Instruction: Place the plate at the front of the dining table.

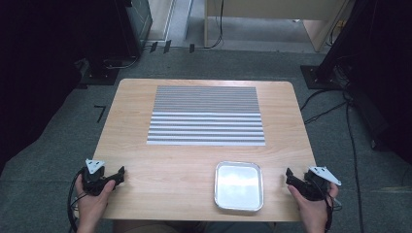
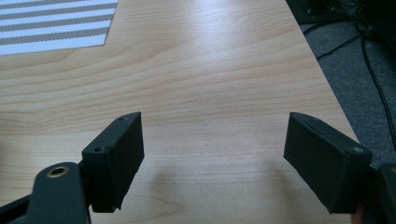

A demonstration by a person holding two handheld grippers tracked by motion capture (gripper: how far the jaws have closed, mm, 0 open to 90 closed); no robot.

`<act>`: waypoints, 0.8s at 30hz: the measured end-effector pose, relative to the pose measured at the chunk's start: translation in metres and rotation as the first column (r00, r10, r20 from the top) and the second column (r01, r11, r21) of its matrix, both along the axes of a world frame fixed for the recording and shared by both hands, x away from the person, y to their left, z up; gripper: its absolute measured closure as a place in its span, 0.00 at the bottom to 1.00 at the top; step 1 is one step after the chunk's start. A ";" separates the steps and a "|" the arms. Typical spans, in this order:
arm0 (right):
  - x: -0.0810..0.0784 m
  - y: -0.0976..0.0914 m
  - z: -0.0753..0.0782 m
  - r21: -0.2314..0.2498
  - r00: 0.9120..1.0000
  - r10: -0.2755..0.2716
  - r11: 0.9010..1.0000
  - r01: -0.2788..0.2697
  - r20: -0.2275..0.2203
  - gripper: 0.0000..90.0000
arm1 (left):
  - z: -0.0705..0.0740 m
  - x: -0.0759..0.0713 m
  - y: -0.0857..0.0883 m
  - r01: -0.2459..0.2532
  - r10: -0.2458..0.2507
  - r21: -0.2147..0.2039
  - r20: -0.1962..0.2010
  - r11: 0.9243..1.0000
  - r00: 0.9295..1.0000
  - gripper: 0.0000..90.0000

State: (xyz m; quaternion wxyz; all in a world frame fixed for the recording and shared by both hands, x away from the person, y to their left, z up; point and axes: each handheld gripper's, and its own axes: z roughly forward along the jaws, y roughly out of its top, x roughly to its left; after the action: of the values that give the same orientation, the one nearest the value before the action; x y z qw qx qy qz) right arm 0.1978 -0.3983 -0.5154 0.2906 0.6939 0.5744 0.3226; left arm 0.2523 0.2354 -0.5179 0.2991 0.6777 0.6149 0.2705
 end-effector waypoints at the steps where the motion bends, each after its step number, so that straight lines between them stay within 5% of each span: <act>1: -0.001 0.002 0.002 -0.004 1.000 0.001 1.000 -0.001 0.002 0.22 | 0.000 0.000 0.000 0.001 -0.001 0.000 -0.001 1.000 1.000 0.19; 24: -0.006 0.023 0.013 -0.021 0.999 0.022 1.000 -0.021 0.031 0.22 | 0.001 -0.003 0.000 -0.019 0.019 0.008 -0.002 1.000 1.000 0.19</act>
State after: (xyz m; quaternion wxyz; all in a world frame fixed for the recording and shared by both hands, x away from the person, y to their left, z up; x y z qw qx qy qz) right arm 0.1914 -0.3757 -0.5028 0.3032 0.6797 0.5805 0.3304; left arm 0.2498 0.2357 -0.5171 0.2931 0.6732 0.6205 0.2753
